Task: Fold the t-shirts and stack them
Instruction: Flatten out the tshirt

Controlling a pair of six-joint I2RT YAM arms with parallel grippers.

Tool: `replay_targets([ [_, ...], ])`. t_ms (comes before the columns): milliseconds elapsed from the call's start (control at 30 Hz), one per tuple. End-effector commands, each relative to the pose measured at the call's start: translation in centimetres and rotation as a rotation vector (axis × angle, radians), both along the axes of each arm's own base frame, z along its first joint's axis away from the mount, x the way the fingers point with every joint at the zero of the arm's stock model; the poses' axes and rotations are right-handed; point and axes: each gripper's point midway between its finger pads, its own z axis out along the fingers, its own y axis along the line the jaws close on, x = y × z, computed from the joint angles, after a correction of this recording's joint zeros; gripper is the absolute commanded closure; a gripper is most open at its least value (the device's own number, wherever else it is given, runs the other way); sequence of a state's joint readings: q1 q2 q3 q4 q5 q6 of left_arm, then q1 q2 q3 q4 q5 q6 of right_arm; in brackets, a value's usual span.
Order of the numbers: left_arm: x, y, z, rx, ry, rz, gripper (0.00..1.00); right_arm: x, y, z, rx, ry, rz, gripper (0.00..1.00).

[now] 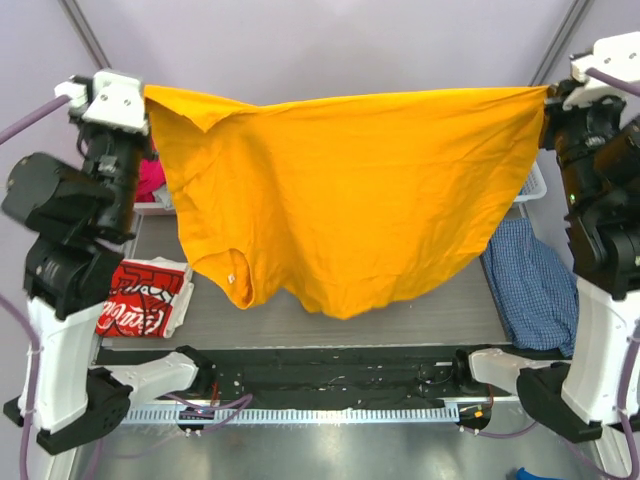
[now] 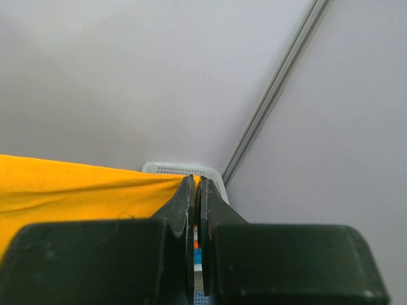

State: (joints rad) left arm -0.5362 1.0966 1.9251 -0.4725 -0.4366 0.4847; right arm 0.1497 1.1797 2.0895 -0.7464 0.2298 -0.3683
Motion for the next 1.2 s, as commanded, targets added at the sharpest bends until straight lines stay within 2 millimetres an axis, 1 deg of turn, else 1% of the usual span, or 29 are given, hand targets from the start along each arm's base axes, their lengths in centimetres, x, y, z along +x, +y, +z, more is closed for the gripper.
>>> replay_targets([
  [0,3.7,1.0,2.4,-0.002,-0.094,0.177,1.00,5.8,-0.8,-1.2,-0.040,0.036,-0.092,0.99],
  [33,6.0,0.2,1.9,0.010,-0.080,0.190,1.00,7.7,-0.6,-2.0,-0.056,0.062,-0.097,0.99],
  [67,7.4,0.9,2.4,-0.004,-0.100,0.227,1.00,8.7,-0.6,-1.7,-0.057,0.048,-0.104,0.99],
  [100,7.7,1.4,3.7,-0.054,-0.136,0.235,1.00,9.6,-0.6,-1.7,-0.061,0.047,-0.108,0.99],
  [133,11.1,0.6,2.7,-0.052,-0.109,0.240,1.00,10.4,-0.7,-1.7,-0.070,0.048,-0.122,0.99],
  [167,12.5,2.3,3.0,-0.078,-0.120,0.282,1.00,12.3,-0.5,-1.6,-0.071,0.045,-0.127,0.99],
  [200,11.7,3.4,5.8,-0.147,-0.196,0.288,1.00,13.0,-0.5,-1.4,-0.074,0.042,-0.131,0.99],
  [233,13.0,4.5,6.1,-0.153,-0.208,0.319,1.00,14.0,-0.5,-1.2,-0.082,0.039,-0.137,0.99],
  [267,16.4,4.0,4.7,-0.138,-0.174,0.330,1.00,15.1,-0.4,-0.4,-0.083,0.017,-0.140,0.99],
  [300,15.4,4.6,7.2,-0.161,-0.245,0.339,1.00,15.9,-0.3,-0.1,-0.088,0.010,-0.145,0.99],
  [400,17.1,4.5,7.8,-0.153,-0.292,0.352,1.00,16.8,-0.7,2.0,-0.094,-0.050,-0.176,0.99],
  [433,16.8,4.7,8.4,-0.169,-0.331,0.351,1.00,16.4,-1.0,3.1,-0.086,-0.084,-0.189,0.99],
  [533,16.0,4.5,8.4,-0.184,-0.335,0.326,1.00,15.1,-1.1,4.9,-0.068,-0.153,-0.192,0.99],
  [567,15.1,4.8,8.8,-0.186,-0.334,0.329,1.00,15.4,-1.0,4.2,-0.066,-0.140,-0.189,0.99],
  [600,14.5,4.9,9.0,-0.182,-0.336,0.327,1.00,13.8,-1.2,5.2,-0.059,-0.169,-0.187,0.99],
  [633,14.0,5.1,9.1,-0.171,-0.339,0.335,1.00,14.1,-1.1,4.4,-0.062,-0.151,-0.183,0.99],
  [667,14.3,5.2,8.3,-0.161,-0.314,0.342,1.00,14.0,-1.1,4.1,-0.053,-0.146,-0.176,0.99],
  [700,12.7,5.4,8.9,-0.160,-0.322,0.338,1.00,12.7,-1.2,4.6,-0.048,-0.159,-0.175,0.99],
  [733,12.5,5.5,8.6,-0.143,-0.308,0.340,1.00,13.4,-1.0,2.7,-0.056,-0.106,-0.169,0.99],
  [767,13.3,5.2,6.7,-0.121,-0.256,0.335,1.00,13.1,-0.9,2.1,-0.055,-0.094,-0.159,0.99],
  [800,11.7,5.4,7.0,-0.120,-0.262,0.328,1.00,12.9,-0.8,1.3,-0.047,-0.077,-0.150,0.99],
  [833,11.7,5.4,5.9,-0.106,-0.223,0.327,1.00,12.4,-0.7,-0.6,-0.047,-0.034,-0.137,0.99],
  [867,13.1,4.8,2.9,-0.088,-0.146,0.312,1.00,12.3,-0.4,-1.9,-0.050,-0.007,-0.116,0.99],
  [900,11.8,5.0,2.5,-0.077,-0.137,0.300,1.00,12.2,-0.2,-3.1,-0.038,0.013,-0.108,0.99],
  [933,13.3,4.5,-0.8,-0.045,-0.060,0.295,1.00,11.7,-0.2,-5.2,-0.042,0.050,-0.102,0.99],
  [967,13.4,4.4,-1.8,-0.027,-0.036,0.293,1.00,11.6,-0.2,-6.2,-0.046,0.069,-0.102,0.99],
  [1067,12.9,4.7,-3.1,-0.009,-0.013,0.303,1.00,10.6,-0.4,-7.5,-0.046,0.096,-0.107,0.99],
  [1100,12.6,4.8,-3.0,-0.013,-0.013,0.303,1.00,10.3,-0.5,-7.6,-0.044,0.102,-0.106,0.99],
  [1167,11.1,5.2,-1.4,-0.040,-0.047,0.301,1.00,8.9,-0.6,-6.1,-0.024,0.069,-0.105,0.99],
])
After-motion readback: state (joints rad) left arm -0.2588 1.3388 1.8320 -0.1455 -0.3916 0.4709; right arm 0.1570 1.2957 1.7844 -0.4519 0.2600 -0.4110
